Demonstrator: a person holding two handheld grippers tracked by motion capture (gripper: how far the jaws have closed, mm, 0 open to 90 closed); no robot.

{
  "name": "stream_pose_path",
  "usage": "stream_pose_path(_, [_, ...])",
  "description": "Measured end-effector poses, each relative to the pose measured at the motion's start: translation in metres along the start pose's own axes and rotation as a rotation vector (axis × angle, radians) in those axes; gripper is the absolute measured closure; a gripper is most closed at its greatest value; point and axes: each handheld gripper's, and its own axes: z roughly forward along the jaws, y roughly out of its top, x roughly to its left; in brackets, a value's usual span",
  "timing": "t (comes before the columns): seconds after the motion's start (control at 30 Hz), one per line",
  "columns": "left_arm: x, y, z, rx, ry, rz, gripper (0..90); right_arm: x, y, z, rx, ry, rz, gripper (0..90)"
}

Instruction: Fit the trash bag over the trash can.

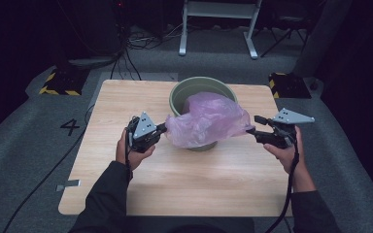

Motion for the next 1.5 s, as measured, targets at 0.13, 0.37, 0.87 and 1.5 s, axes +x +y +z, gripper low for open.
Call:
stream_pose_path(0.13, [-0.002,0.001,-0.003,-0.006,0.001,-0.003,89.8,0.016,0.003,-0.011,-0.058,-0.011,-0.06,22.3])
stream_pose_path(0.37, [-0.004,0.003,-0.003,-0.001,0.01,0.002,89.8,0.054,0.015,-0.038,-0.156,0.015,-0.196,16.3])
stream_pose_path(0.87, [0.0,0.009,0.0,0.03,0.022,0.031,89.9,0.095,0.047,-0.009,-0.017,-0.063,-0.488,51.5])
stream_pose_path(1.5, [0.018,0.0,0.008,0.067,0.013,-0.019,58.6,0.006,0.068,0.041,0.004,-0.16,-0.16,90.0])
